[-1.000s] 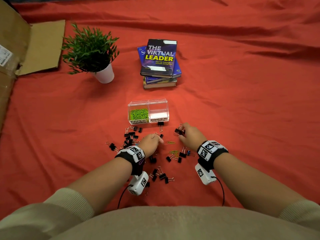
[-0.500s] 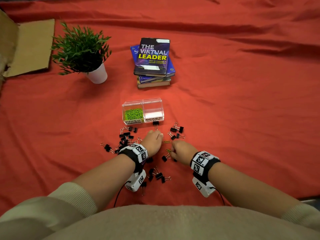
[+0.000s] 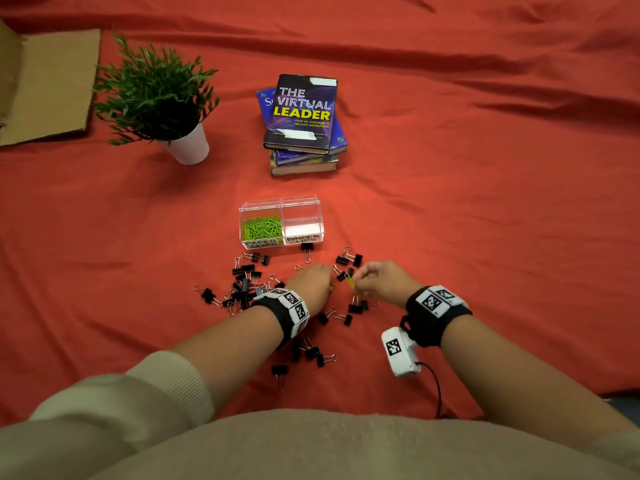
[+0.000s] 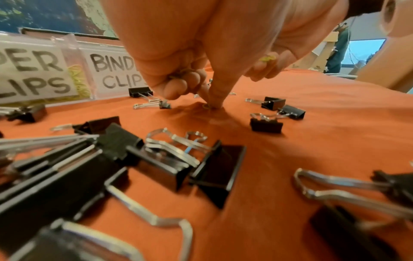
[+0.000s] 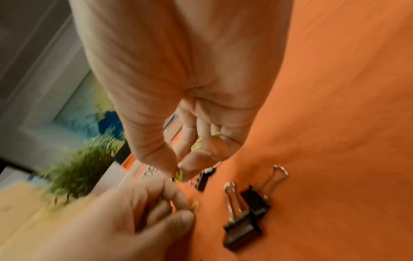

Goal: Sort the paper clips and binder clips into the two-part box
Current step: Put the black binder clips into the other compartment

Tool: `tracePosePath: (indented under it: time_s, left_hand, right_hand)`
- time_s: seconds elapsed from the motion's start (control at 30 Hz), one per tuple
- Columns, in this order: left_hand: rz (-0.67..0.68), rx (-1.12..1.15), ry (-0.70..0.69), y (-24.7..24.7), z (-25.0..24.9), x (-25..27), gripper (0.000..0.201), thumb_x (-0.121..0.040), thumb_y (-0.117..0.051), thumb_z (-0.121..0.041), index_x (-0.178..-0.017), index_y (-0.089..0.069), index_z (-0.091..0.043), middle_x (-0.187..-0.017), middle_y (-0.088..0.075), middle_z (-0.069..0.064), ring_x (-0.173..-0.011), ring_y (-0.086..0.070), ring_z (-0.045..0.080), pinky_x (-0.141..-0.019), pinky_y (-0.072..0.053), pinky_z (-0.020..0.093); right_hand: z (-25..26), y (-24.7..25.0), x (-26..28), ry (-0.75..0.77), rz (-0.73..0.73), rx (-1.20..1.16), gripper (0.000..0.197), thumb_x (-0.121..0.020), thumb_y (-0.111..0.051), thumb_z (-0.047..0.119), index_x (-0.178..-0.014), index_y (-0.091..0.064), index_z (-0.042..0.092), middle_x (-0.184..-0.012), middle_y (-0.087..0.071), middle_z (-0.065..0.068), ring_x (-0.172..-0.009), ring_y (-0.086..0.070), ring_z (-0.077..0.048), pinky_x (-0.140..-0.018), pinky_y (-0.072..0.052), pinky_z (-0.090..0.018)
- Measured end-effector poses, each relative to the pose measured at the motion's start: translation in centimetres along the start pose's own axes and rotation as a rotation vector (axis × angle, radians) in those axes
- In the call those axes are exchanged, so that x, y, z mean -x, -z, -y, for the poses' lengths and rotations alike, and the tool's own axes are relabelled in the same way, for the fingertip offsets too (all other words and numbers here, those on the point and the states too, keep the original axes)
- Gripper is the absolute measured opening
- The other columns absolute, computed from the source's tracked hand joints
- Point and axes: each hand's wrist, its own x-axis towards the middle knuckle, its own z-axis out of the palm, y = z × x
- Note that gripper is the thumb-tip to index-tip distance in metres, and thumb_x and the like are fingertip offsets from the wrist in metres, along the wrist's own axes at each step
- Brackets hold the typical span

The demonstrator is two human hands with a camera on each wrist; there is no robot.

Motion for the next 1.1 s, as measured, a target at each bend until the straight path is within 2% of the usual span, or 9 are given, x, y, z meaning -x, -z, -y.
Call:
tracePosePath:
  time_s: [0.17,0.33,0.43,0.5,0.6,0.67,0.87,1.03,1.1]
  left_hand:
    - [0.022,0.032,0.021,0.2,0.4,0.7,0.023,-0.09,-0.048,-0.015,-0.11,-0.051,-0.003,-0.115,-0.053,0.016,-0.109,-0.052,0.033,-0.094,-0.043,0.041]
    - [-0.004,0.265,0.082,1.4,2.5,3.1,0.013,-0.088,-0.049,-0.016,-0.097,-0.049,-0.007,-0.097,-0.06,0.016,-0.089,-0.056,0.032,-0.072,-0.041,0.034]
    - [-0.043,0.391,0.167,3.2,4.7,4.5,0.003,-0.087,-0.05,-0.015,-0.089,-0.048,-0.015,-0.085,-0.059,0.007,-0.077,-0.055,0.025,-0.068,-0.043,0.033]
    - [-0.116,0.425,0.204,4.7,6.3,5.1,0.005,-0.087,-0.05,-0.013,-0.089,-0.049,-0.016,-0.084,-0.058,0.003,-0.076,-0.054,0.021,-0.066,-0.04,0.028]
    - [-0.206,0.451,0.255,7.3,8.5,5.4,0.01,-0.087,-0.049,-0.007,-0.095,-0.054,-0.009,-0.084,-0.058,0.003,-0.074,-0.053,0.02,-0.065,-0.038,0.025]
    - [-0.229,0.416,0.276,9.0,9.8,5.1,0.011,-0.088,-0.049,-0.008,-0.097,-0.055,-0.009,-0.085,-0.059,0.005,-0.074,-0.054,0.021,-0.065,-0.039,0.026]
    - [-0.246,0.255,0.203,12.4,11.2,2.6,0.015,-0.087,-0.048,-0.007,-0.097,-0.059,-0.009,-0.092,-0.064,0.01,-0.078,-0.056,0.023,-0.067,-0.041,0.029]
    - [-0.207,0.167,0.107,12.7,10.4,-0.2,0.023,-0.086,-0.044,0.0,-0.1,-0.062,-0.005,-0.104,-0.065,0.015,-0.097,-0.059,0.031,-0.079,-0.043,0.031]
    - [-0.171,0.149,0.081,12.3,10.1,-0.7,0.025,-0.087,-0.044,0.002,-0.102,-0.063,-0.005,-0.107,-0.064,0.014,-0.1,-0.059,0.029,-0.082,-0.042,0.029]
  right_hand:
    - [3.5,0.7,-0.6,-0.038,0.014,-0.311,0.02,-0.089,-0.045,-0.005,-0.092,-0.063,0.0,-0.072,-0.055,-0.009,-0.056,-0.05,-0.014,-0.045,-0.041,-0.019]
    - [9.9,-1.8,-2.5,0.022,0.064,-0.435,0.019,-0.092,-0.04,-0.001,-0.081,-0.055,0.001,-0.08,-0.052,-0.012,-0.06,-0.051,-0.019,-0.046,-0.047,-0.02]
    - [13.7,-4.5,-4.5,0.119,0.052,-0.21,0.022,-0.096,-0.042,0.006,-0.079,-0.056,0.0,-0.075,-0.053,-0.01,-0.059,-0.051,-0.02,-0.05,-0.046,-0.024]
    - [15.6,-6.3,-6.2,0.222,0.005,0.118,0.028,-0.096,-0.045,0.012,-0.077,-0.061,-0.001,-0.069,-0.058,-0.011,-0.063,-0.054,-0.025,-0.057,-0.05,-0.033]
    - [17.1,-9.0,-7.9,0.328,-0.095,0.677,0.025,-0.091,-0.049,0.013,-0.091,-0.069,-0.003,-0.088,-0.069,-0.019,-0.081,-0.063,-0.031,-0.072,-0.048,-0.033]
    - [17.2,-10.5,-8.8,0.348,-0.098,0.838,0.023,-0.089,-0.048,0.007,-0.1,-0.067,0.001,-0.1,-0.068,-0.019,-0.094,-0.063,-0.033,-0.075,-0.047,-0.031]
    - [16.0,-10.5,-8.0,0.394,-0.069,0.806,0.031,-0.085,-0.049,0.001,-0.113,-0.063,0.006,-0.118,-0.063,-0.016,-0.107,-0.06,-0.029,-0.091,-0.049,-0.032]
    - [11.8,-9.2,-4.1,0.476,-0.157,0.704,0.018,-0.085,-0.05,0.006,-0.094,-0.065,0.007,-0.101,-0.061,-0.01,-0.087,-0.058,-0.022,-0.082,-0.05,-0.033]
    - [9.2,-9.2,-3.4,0.38,-0.115,0.81,0.019,-0.087,-0.05,0.011,-0.099,-0.064,0.01,-0.107,-0.057,-0.009,-0.096,-0.056,-0.024,-0.086,-0.05,-0.036]
